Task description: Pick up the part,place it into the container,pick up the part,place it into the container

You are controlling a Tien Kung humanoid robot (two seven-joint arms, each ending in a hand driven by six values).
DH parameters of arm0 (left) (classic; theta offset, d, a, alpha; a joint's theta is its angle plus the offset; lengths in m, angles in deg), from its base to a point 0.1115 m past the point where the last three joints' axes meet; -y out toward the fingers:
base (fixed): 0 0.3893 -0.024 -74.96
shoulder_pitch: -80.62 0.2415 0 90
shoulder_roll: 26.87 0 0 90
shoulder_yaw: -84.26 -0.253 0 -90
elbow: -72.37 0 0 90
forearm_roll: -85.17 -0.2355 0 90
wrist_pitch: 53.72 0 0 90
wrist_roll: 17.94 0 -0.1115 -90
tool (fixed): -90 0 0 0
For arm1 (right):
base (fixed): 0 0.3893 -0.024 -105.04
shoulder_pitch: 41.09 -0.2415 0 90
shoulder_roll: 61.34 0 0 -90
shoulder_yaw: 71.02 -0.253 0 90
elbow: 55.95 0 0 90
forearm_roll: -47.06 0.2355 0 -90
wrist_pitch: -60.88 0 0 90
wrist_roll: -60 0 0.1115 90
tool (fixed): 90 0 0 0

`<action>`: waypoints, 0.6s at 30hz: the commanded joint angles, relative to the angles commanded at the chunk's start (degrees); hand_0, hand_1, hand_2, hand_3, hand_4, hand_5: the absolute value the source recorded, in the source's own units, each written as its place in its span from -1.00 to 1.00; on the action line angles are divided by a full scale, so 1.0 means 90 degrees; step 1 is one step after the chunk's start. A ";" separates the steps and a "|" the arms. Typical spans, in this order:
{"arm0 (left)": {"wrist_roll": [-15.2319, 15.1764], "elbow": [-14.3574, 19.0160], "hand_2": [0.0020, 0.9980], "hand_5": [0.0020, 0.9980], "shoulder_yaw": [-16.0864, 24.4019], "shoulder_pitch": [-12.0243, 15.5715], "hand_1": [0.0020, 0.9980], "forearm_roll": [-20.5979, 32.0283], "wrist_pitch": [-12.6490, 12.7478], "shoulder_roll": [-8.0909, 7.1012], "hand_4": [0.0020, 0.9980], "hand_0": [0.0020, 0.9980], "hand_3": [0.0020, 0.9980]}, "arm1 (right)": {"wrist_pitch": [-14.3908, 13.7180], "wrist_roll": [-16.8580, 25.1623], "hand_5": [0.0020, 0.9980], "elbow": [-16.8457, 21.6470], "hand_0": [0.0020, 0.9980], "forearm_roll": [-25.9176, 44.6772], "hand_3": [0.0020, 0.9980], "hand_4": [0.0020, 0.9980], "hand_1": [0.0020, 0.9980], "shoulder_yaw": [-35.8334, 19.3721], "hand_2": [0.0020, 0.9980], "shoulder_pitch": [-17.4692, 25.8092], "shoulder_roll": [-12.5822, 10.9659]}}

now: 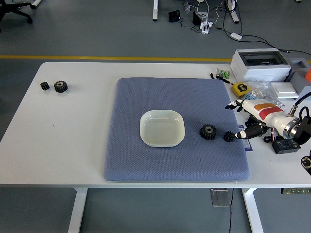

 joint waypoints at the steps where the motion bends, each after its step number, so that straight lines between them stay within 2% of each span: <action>1: 0.0000 0.0000 0.35 0.14 0.0001 -0.0003 0.34 -0.0002 0.0000 -0.0003 0.21 0.42 0.13 | -0.0011 0.0008 -0.40 -0.0059 0.29 -0.0022 0.48 1.00 0.35 0.0057 0.46 -0.0043 0.0019; 2: 0.0001 0.0000 0.35 0.14 0.0003 -0.0006 0.34 -0.0004 -0.0001 -0.0005 0.21 0.42 0.13 | -0.0017 0.0013 -0.40 -0.0115 0.29 -0.0034 0.48 1.00 0.35 0.0102 0.46 -0.0076 0.0035; 3: 0.0000 0.0000 0.35 0.14 0.0005 -0.0009 0.34 -0.0006 -0.0001 -0.0007 0.21 0.42 0.13 | -0.0027 0.0019 -0.43 -0.0209 0.07 -0.0067 0.42 1.00 0.30 0.0176 0.41 -0.0129 0.0064; 8: 0.0012 0.0000 0.35 0.14 0.0025 -0.0004 0.34 -0.0008 0.0000 -0.0003 0.21 0.42 0.13 | -0.0035 0.0013 -0.43 -0.0522 0.07 -0.0215 0.42 1.00 0.30 0.0368 0.41 -0.0266 0.0168; 9: 0.0014 0.0000 0.35 0.14 0.0023 -0.0001 0.34 -0.0006 -0.0001 -0.0001 0.21 0.42 0.13 | -0.0043 0.0013 -0.44 -0.0548 -0.07 -0.0202 0.27 1.00 0.22 0.0392 0.36 -0.0277 0.0177; 14: 0.0017 0.0000 0.35 0.14 0.0047 0.0000 0.34 -0.0001 0.0004 0.0006 0.21 0.42 0.13 | -0.0044 -0.0008 -0.44 -0.0647 -0.07 -0.0131 0.27 1.00 0.22 0.0575 0.36 -0.0352 0.0217; 15: 0.0012 0.0000 0.34 0.14 0.0049 -0.0006 0.34 0.0007 0.0005 0.0008 0.21 0.42 0.13 | -0.0040 -0.0017 -0.47 -0.0674 -0.16 -0.0121 0.21 1.00 0.16 0.0617 0.30 -0.0373 0.0226; 18: 0.0003 0.0000 0.34 0.14 0.0061 -0.0024 0.34 0.0013 0.0006 0.0011 0.21 0.42 0.13 | -0.0057 -0.0031 -0.47 -0.0763 -0.16 -0.0110 0.21 1.00 0.16 0.0730 0.30 -0.0421 0.0263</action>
